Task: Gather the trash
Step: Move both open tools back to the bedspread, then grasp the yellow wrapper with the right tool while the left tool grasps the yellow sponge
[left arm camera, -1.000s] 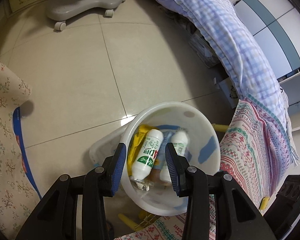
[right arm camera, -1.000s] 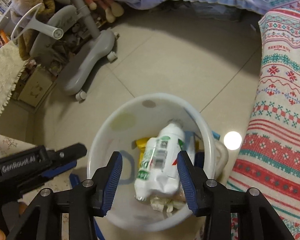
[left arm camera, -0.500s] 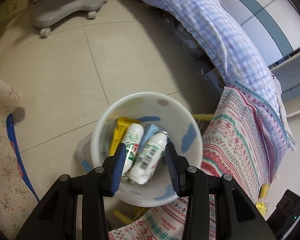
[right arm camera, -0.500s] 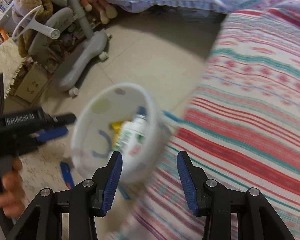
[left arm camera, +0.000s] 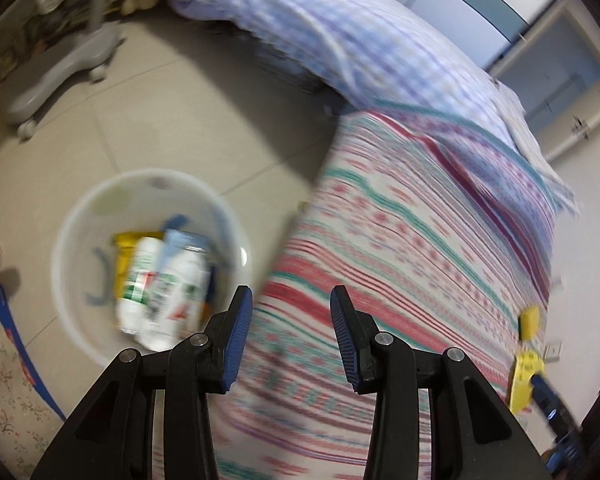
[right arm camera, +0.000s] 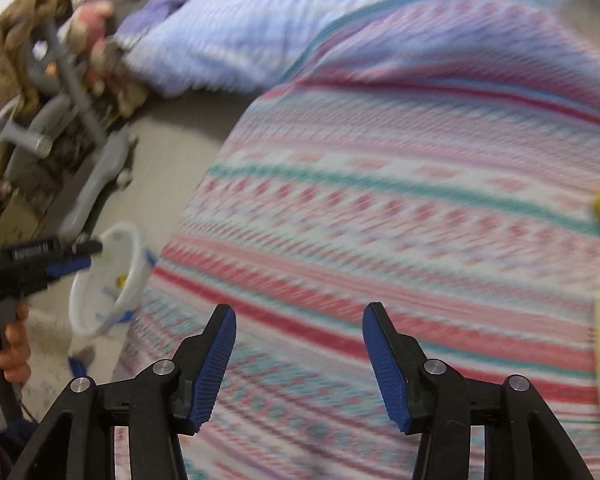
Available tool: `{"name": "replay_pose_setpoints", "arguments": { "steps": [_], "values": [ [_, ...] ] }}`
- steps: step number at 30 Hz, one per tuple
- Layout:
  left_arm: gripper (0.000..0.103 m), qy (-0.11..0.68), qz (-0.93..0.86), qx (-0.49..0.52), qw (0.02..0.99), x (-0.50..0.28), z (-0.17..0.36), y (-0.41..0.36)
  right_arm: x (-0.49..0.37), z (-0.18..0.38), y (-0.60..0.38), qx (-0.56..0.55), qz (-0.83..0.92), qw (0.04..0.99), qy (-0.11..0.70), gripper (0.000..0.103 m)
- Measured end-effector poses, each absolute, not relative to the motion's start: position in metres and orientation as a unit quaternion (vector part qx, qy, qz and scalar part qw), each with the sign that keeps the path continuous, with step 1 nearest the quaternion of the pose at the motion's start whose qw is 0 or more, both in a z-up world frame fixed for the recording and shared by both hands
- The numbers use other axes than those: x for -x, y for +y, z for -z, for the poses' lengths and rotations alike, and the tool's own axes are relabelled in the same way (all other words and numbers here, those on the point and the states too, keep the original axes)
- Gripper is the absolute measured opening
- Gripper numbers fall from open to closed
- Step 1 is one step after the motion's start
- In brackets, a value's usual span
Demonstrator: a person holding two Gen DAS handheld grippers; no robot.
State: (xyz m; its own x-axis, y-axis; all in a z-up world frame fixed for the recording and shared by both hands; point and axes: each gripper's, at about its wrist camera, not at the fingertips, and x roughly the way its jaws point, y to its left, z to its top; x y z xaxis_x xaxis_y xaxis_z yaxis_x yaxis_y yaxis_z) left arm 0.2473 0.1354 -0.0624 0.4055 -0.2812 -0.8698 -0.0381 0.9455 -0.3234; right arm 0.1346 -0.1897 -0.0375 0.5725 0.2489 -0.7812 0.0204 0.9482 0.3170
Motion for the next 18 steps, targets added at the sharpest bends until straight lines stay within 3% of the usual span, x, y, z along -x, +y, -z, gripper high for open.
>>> {"name": "replay_pose_setpoints", "arguments": {
  "steps": [6, 12, 18],
  "values": [
    [0.043, 0.536, 0.122, 0.093, 0.830, -0.230, 0.055, 0.051, -0.109, 0.023, -0.268, -0.173, -0.004, 0.894, 0.414, 0.062],
    [0.043, 0.547, 0.154, 0.034, 0.822, -0.211, 0.067, -0.023, -0.098, 0.033, -0.308, 0.010, 0.162, 0.888, 0.430, 0.073],
    [0.043, 0.551, 0.189, -0.013, 0.812, -0.193, 0.076, -0.087, -0.099, 0.057, -0.349, -0.091, 0.143, 0.856, 0.489, 0.073]
  ]
}}
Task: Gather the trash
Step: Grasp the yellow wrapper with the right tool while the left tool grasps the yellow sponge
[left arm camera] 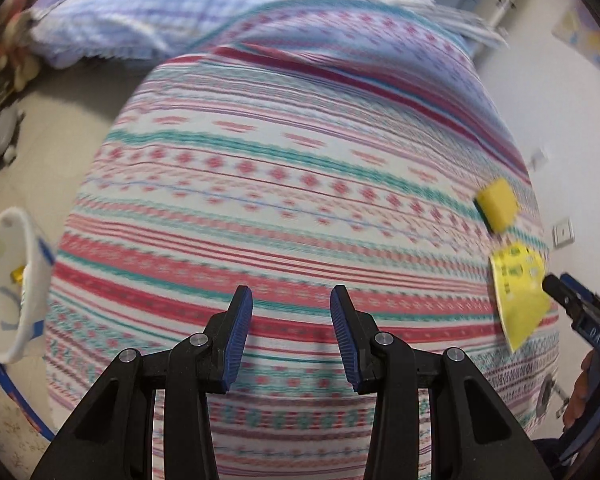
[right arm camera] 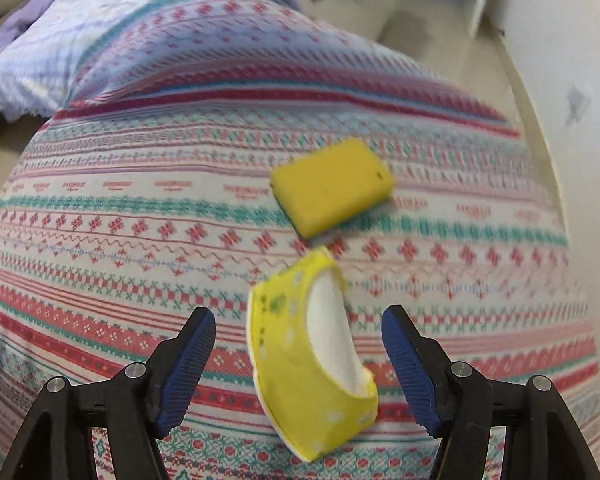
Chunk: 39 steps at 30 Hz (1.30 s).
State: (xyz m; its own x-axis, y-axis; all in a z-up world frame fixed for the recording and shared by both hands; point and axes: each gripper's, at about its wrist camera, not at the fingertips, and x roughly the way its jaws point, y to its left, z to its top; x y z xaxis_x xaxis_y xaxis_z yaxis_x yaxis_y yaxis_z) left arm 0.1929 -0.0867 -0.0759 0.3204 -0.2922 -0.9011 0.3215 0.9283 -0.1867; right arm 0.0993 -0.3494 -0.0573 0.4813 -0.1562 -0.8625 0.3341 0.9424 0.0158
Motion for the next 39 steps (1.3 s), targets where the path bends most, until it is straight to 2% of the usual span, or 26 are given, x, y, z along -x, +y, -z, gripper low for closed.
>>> {"name": "replay_pose_setpoints", "arguments": {
  "steps": [6, 7, 8, 11, 18, 20, 27, 35, 39],
  "values": [
    [0.043, 0.550, 0.207, -0.047, 0.808, -0.181, 0.081, -0.122, -0.101, 0.087, -0.354, -0.095, 0.137, 0.819, 0.548, 0.071],
    [0.043, 0.549, 0.207, -0.051, 0.808, -0.180, 0.081, -0.125, -0.101, 0.091, -0.355, -0.095, 0.136, 0.815, 0.555, 0.065],
    [0.044, 0.547, 0.206, -0.057, 0.809, -0.179, 0.081, -0.128, -0.102, 0.094, -0.355, -0.094, 0.130, 0.811, 0.562, 0.036],
    [0.044, 0.544, 0.206, -0.066, 0.811, -0.176, 0.081, -0.136, -0.095, 0.083, -0.355, -0.096, 0.115, 0.824, 0.546, 0.025],
    [0.047, 0.524, 0.235, -0.101, 0.813, -0.165, 0.075, -0.177, -0.059, 0.043, -0.392, -0.192, 0.137, 0.856, 0.461, 0.024],
    [0.056, 0.512, 0.248, -0.122, 0.813, -0.161, 0.071, -0.202, -0.049, 0.039, -0.410, -0.228, 0.158, 0.854, 0.441, 0.025],
    [0.070, 0.479, 0.318, -0.205, 0.792, -0.151, 0.064, -0.317, -0.028, 0.024, -0.451, -0.307, 0.203, 0.847, 0.383, 0.025],
    [0.071, 0.465, 0.315, -0.343, 0.753, -0.166, 0.091, -0.429, 0.000, 0.016, -0.481, -0.347, 0.261, 0.838, 0.330, 0.025],
    [0.071, 0.436, 0.271, -0.415, 0.751, -0.178, 0.118, -0.453, 0.001, 0.017, -0.486, -0.364, 0.259, 0.834, 0.324, 0.025]
  ]
}}
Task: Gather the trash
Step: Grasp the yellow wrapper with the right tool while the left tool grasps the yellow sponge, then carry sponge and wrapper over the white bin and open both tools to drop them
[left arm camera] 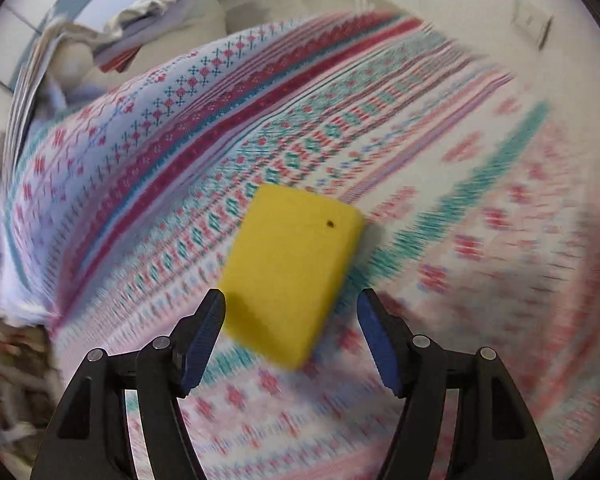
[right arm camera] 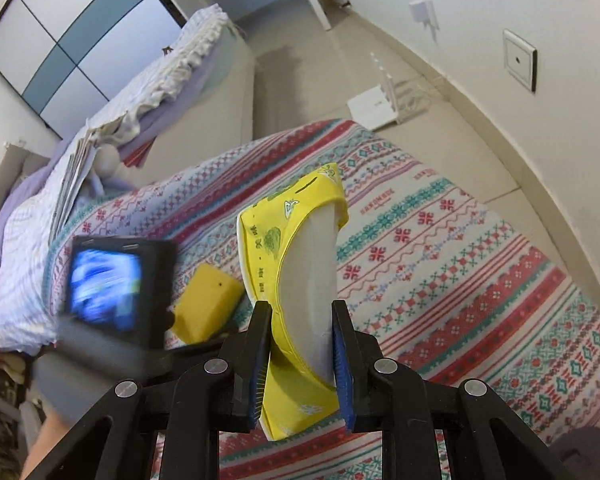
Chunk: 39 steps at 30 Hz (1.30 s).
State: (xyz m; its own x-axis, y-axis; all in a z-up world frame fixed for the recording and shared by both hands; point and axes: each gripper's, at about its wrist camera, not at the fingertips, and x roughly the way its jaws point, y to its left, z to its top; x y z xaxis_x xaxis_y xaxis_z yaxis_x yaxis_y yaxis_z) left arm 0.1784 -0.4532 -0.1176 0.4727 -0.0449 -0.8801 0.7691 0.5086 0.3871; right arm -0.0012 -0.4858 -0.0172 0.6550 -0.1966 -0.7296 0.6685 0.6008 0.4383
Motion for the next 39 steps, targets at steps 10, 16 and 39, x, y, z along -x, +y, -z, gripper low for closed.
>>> {"name": "replay_pose_setpoints", "arguments": {
  "steps": [10, 16, 39],
  "values": [
    [0.030, 0.492, 0.273, -0.223, 0.796, -0.240, 0.081, -0.384, -0.004, 0.020, -0.487, -0.371, 0.245, 0.836, 0.320, 0.026],
    [0.030, 0.489, 0.275, -0.175, 0.809, -0.223, 0.055, -0.318, -0.009, 0.021, -0.482, -0.363, 0.239, 0.841, 0.323, 0.026],
    [0.031, 0.486, 0.158, -0.068, 0.857, -0.166, 0.008, -0.015, -0.057, 0.033, -0.417, -0.282, 0.173, 0.862, 0.384, 0.026]
  ]
}}
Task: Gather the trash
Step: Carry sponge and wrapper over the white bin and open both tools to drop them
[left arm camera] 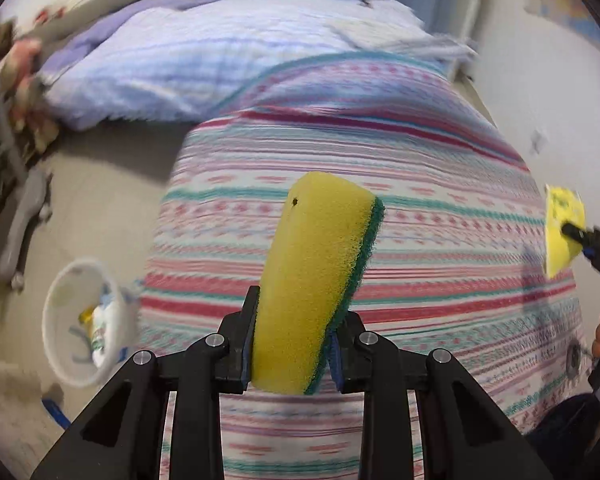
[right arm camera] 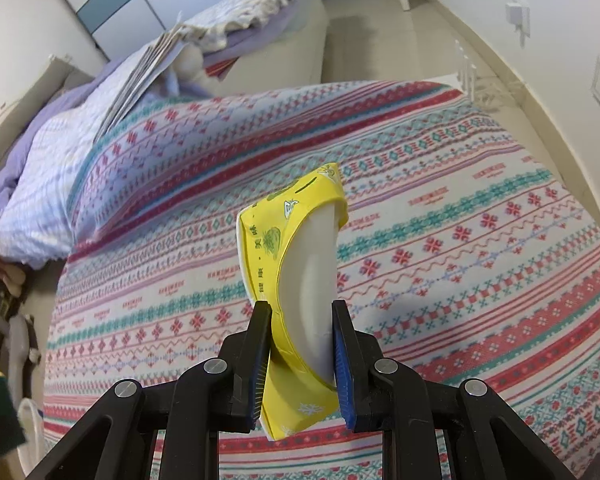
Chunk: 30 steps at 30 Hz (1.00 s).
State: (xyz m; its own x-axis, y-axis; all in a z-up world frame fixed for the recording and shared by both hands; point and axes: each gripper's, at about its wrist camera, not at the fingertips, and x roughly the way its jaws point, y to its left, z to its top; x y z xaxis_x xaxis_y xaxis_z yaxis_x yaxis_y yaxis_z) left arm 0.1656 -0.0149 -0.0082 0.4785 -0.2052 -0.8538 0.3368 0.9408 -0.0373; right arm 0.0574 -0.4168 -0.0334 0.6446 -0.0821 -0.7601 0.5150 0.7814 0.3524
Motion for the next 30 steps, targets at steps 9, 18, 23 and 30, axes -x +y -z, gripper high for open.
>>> {"name": "replay_pose_setpoints", "arguments": {
  "steps": [9, 18, 23, 30],
  "values": [
    [0.031, 0.524, 0.064, 0.102, 0.843, -0.203, 0.049, 0.141, -0.076, 0.038, -0.375, -0.248, 0.135, 0.873, 0.398, 0.026],
    [0.031, 0.524, -0.003, 0.190, 0.830, -0.208, 0.071, 0.246, -0.096, 0.040, -0.307, -0.206, 0.053, 0.889, 0.406, 0.026],
    [0.031, 0.536, -0.007, 0.202, 0.820, -0.214, 0.083, 0.262, -0.107, 0.051, -0.280, -0.211, 0.023, 0.884, 0.418, 0.027],
    [0.032, 0.558, -0.007, 0.209, 0.803, -0.224, 0.100, 0.268, -0.126, 0.061, -0.226, -0.237, -0.035, 0.874, 0.424, 0.028]
  ]
}}
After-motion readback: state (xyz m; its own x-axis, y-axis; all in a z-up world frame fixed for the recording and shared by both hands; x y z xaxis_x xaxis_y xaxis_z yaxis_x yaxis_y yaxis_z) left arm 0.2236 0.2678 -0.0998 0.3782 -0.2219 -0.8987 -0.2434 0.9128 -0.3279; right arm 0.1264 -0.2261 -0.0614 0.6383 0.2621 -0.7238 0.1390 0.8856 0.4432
